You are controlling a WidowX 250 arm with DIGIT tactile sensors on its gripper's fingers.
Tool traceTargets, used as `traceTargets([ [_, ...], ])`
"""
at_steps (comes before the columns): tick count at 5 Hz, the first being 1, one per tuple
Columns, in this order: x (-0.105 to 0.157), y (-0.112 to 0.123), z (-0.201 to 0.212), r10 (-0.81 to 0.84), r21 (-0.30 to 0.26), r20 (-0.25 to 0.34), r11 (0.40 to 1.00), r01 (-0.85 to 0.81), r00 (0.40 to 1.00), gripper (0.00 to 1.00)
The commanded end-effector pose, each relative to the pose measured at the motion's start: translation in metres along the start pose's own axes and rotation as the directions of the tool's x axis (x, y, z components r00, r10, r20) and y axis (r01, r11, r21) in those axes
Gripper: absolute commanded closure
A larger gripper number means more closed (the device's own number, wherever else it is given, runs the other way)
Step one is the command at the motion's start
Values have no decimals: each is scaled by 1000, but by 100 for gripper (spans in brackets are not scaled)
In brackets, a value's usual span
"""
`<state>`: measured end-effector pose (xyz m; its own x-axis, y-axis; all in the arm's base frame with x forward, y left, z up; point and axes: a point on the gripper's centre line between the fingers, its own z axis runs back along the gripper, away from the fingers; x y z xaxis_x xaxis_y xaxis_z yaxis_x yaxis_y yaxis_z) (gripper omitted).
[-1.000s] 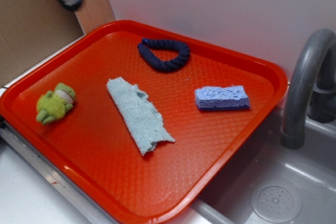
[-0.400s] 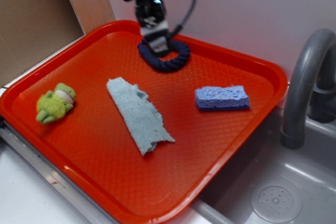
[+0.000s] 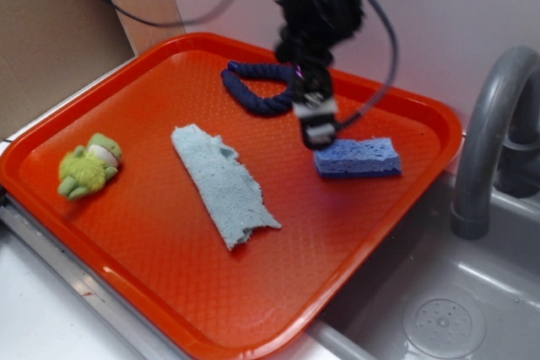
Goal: Grab the blue sponge.
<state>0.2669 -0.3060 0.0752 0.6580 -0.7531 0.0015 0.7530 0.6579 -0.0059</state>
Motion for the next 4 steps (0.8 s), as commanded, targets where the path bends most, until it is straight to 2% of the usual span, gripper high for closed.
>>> traceTargets([
  [1,15,-32,-16,-151,-26,-2,988,151,988,0],
  [2,17,-35,-30,-124,1,-50,992,124,991,0],
  [3,18,-37,-26,-88,51,-67,995,91,994,100],
  [4,15,-39,-23,-58,69,-74,996,63,996,100],
])
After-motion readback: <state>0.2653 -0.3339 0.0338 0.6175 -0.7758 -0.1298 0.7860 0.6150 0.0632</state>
